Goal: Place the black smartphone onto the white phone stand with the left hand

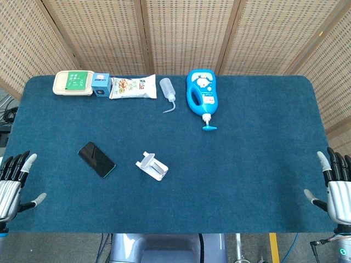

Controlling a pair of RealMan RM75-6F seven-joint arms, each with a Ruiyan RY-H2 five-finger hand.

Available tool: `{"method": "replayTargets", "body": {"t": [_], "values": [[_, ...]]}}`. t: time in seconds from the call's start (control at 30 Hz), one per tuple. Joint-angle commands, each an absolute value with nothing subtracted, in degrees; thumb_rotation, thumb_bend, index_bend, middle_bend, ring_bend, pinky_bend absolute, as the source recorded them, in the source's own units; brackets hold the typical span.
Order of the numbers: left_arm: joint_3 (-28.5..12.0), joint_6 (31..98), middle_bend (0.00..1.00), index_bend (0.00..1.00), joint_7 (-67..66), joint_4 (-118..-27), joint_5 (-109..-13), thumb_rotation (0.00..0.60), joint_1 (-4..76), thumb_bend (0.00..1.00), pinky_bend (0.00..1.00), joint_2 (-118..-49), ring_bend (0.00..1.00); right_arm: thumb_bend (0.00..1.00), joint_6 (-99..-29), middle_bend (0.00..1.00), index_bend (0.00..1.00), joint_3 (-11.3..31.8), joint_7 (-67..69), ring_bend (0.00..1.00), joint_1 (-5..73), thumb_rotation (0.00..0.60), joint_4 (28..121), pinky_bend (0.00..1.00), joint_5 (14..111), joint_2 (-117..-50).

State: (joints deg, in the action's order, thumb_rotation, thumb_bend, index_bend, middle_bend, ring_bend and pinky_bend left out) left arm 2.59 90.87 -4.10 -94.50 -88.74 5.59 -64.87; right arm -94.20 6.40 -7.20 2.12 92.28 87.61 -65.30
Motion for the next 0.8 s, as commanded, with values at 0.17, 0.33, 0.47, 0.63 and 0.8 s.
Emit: {"method": "replayTargets", "body": {"t": [0.17,0.33,0.47,0.63,0.8], "values": [[2.4,90.0,0.00,0.00,-4.9,-94.3,-89.2,0.600,5.5,0.00,0.00,-65.0,0.00,0.03,-93.8,0.00,0.00,6.5,-6.4,0.00,2.0,0.600,92.2,0.00,87.4,-65.0],[2.1,86.9,0.00,0.00,-4.8,-91.7,-91.6,0.600,8.1,0.00,0.00,-64.9,0.00,0.02,-93.7,0.00,0.00,6.8,-5.9,0.00,2.0,0.600,92.3,0.00,86.9,-64.7],[1.3,81.0,0.00,0.00,-1.3,-85.9,-96.1,0.600,14.2,0.00,0.00,-64.8,0.00,0.03,-92.6,0.00,0.00,7.2,-6.0,0.00,2.4,0.600,92.0,0.00,85.7,-64.8],[2.1,71.7,0.00,0.00,10.7,-73.0,-102.5,0.600,24.1,0.00,0.00,-67.3,0.00,0.03,-91.1,0.00,0.00,8.2,-6.3,0.00,2.9,0.600,91.7,0.00,83.2,-65.0],[4.0,63.7,0.01,0.04,23.3,-63.6,-104.2,0.600,30.4,0.00,0.01,-71.9,0.02,0.03,-89.7,0.00,0.00,8.9,-6.9,0.00,3.4,0.600,91.3,0.00,81.1,-65.3]]}}
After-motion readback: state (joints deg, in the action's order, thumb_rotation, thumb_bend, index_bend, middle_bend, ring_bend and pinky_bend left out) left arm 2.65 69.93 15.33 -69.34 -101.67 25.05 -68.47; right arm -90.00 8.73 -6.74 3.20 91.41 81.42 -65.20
